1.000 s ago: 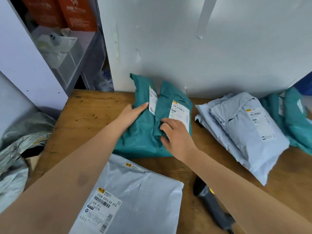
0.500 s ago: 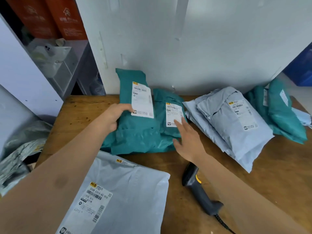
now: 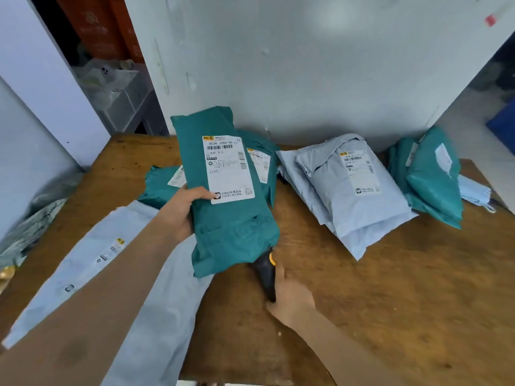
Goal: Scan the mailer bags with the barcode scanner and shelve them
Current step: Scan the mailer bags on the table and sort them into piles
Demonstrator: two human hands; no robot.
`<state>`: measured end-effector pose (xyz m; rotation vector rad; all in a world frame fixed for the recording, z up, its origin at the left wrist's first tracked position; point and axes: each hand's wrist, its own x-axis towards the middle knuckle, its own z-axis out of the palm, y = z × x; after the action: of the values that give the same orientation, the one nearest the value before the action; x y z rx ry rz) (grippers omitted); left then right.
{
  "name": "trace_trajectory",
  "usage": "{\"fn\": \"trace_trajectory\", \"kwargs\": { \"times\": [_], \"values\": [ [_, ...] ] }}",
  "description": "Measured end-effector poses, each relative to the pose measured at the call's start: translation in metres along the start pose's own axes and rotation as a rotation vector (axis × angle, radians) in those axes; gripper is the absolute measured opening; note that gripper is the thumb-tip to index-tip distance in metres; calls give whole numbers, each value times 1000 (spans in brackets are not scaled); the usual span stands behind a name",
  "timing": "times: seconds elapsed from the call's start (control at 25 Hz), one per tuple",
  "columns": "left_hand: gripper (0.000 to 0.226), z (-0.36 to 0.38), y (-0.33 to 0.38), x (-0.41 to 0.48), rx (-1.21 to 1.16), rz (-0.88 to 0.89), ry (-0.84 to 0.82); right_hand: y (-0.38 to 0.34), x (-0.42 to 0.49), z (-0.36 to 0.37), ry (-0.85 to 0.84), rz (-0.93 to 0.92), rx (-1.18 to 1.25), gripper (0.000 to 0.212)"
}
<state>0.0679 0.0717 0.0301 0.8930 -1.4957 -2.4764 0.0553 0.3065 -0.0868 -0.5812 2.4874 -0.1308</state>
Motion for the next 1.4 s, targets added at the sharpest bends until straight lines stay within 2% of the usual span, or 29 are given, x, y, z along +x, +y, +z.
{"fn": "trace_trajectory", "kwargs": {
  "times": [0.12, 0.24, 0.36, 0.48, 0.56, 0.64, 0.72, 1.12, 1.4],
  "values": [
    [63, 13, -40, -45, -2, 9, 26, 17, -10, 1, -70, -22, 265, 76],
    [65, 21, -87, -84, 30, -54, 27, 51, -34, -12, -79, 164, 813, 52],
    [70, 34, -130, -105, 25, -146, 0, 91, -64, -34, -1, 327, 1266, 48],
    [77, 45, -160, -102, 8, -200, 28, 103, -94, -58, 18, 228, 1492, 46],
    [80, 49, -173, -95, -35, -218, 41, 92, -113, -65, -33, 118, 1530, 45],
    [74, 51, -182, -92, -58, -215, 60, 76, -132, -67, -82, 7, 1542, 41],
    [71, 50, -186, -92, -52, -228, 52, 61, -147, -65, -118, -55, 1553, 30],
    [55, 42, -175, -92, 119, -310, -75, 38, -164, -47, -108, 33, 1492, 29],
    [51, 41, -177, -88, 123, -347, -79, 36, -164, -46, -85, 32, 1470, 31]
  ]
}}
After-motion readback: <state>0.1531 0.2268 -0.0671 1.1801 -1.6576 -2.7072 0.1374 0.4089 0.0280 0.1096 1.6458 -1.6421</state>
